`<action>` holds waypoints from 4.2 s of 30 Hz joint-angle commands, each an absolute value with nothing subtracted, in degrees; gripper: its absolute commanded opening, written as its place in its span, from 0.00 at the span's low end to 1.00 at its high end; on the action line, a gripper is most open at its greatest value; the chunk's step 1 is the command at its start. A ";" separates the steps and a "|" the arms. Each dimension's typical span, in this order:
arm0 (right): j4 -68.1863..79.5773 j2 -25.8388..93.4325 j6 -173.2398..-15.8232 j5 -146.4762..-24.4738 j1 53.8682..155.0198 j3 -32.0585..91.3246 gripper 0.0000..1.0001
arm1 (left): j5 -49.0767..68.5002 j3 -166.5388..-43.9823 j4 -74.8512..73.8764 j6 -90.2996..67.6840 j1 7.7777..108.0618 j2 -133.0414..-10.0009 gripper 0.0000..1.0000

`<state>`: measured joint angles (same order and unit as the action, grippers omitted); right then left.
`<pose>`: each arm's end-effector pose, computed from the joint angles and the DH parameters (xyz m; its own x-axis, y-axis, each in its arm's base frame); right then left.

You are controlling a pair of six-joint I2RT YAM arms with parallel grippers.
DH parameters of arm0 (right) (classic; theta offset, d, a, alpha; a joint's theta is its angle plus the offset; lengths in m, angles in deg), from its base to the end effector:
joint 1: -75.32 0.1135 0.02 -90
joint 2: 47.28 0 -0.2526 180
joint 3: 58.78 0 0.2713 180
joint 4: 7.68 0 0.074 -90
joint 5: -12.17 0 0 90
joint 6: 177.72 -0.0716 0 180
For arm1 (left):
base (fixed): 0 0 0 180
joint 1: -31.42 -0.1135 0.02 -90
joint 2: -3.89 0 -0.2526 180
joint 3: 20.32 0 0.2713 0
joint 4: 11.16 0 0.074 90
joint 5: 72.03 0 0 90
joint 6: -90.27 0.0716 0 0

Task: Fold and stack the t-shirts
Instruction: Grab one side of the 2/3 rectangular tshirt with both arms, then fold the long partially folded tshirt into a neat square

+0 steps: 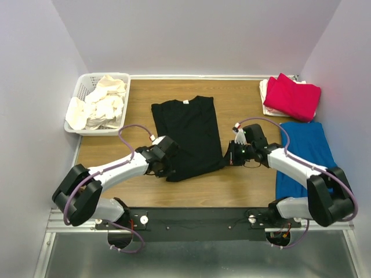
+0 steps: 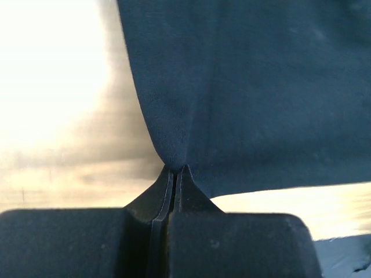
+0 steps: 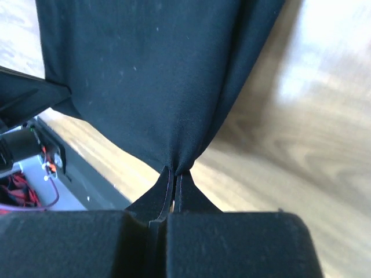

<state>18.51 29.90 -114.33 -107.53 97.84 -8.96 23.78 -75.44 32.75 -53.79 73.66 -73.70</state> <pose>0.2504 0.1422 0.1256 -0.9351 0.0335 -0.3527 -0.2077 0.7546 0.6224 0.2082 -0.1792 0.1234 -0.9153 -0.2569 -0.3103 -0.1743 0.9470 -0.2700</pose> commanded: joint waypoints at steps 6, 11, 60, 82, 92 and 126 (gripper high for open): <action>28.20 14.34 -118.39 -108.68 99.75 -12.87 0.01 | 30.36 -74.66 46.60 -69.32 81.16 -61.35 0.00; 33.22 8.27 -118.57 -109.03 100.19 -10.06 0.01 | 30.54 -77.21 50.74 -70.92 82.04 -55.89 0.00; 25.50 56.05 -108.63 -82.06 99.31 33.71 0.01 | 47.25 -112.89 37.14 -44.04 61.48 -94.10 0.00; 24.08 68.91 -109.86 -72.03 96.41 48.83 0.49 | 48.38 -139.09 35.81 -34.80 53.92 -116.36 0.72; 24.52 62.85 -111.97 -77.47 96.85 42.95 0.49 | 42.42 -129.00 32.82 -31.02 55.68 -108.01 0.71; 24.87 78.48 -115.84 -80.91 102.21 51.55 0.47 | 42.31 -145.66 33.78 -28.73 56.47 -131.72 0.69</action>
<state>24.63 75.96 -115.20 -83.48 102.21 48.91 37.15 -139.79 30.83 -28.83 57.38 -127.53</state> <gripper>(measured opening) 0.472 0.689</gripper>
